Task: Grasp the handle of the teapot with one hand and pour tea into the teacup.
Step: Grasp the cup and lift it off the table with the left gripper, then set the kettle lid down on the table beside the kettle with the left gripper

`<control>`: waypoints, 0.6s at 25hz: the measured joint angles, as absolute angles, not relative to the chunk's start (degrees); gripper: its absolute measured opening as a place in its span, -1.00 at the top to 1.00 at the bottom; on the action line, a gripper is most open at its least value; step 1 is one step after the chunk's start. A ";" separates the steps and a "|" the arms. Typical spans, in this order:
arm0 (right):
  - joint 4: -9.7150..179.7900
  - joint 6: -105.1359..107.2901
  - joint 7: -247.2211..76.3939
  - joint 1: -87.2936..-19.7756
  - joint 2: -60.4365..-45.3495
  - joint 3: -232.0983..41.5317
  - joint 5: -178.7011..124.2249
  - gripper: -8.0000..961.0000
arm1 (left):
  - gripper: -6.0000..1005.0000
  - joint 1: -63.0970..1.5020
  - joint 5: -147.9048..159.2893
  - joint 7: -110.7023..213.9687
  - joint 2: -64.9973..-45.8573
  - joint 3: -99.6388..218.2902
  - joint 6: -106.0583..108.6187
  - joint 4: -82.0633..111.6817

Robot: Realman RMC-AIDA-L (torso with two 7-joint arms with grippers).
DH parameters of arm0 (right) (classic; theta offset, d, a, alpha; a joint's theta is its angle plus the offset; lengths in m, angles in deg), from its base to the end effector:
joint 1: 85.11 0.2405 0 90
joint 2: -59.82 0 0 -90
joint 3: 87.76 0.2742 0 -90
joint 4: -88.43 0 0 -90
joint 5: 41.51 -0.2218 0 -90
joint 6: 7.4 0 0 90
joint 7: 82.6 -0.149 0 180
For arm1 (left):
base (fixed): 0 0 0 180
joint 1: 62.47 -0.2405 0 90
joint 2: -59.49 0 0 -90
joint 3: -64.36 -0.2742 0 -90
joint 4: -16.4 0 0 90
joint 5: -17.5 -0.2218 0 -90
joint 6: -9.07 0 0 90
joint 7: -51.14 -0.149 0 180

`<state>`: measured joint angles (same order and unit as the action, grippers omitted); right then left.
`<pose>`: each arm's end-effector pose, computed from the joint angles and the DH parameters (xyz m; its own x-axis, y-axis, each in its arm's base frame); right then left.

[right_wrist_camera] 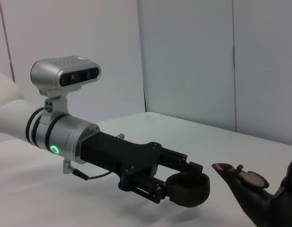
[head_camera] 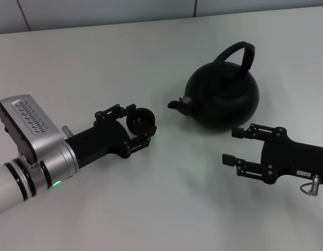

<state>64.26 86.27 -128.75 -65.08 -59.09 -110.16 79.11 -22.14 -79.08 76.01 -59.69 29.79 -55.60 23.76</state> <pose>0.3528 0.2618 -0.0289 0.8086 -0.1523 -0.5683 -0.3914 -0.8604 -0.3263 -0.2733 0.3379 -0.1339 0.8612 0.0912 0.5000 0.3322 -0.8455 -0.4180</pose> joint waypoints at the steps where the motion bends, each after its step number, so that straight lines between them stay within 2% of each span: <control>1: 64.28 86.28 -128.75 -65.06 -59.09 -110.16 79.10 -0.40 | -0.45 -22.14 -79.08 76.01 -59.69 29.79 -55.60 23.76; 15: 64.43 86.29 -128.75 -64.89 -59.06 -110.16 79.07 -0.40 | -0.50 -21.43 -79.09 70.58 -59.69 32.87 -49.89 27.55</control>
<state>64.43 86.29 -128.75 -64.89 -59.06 -110.16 79.07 -21.43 -79.09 70.58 -59.69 32.87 -49.89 27.55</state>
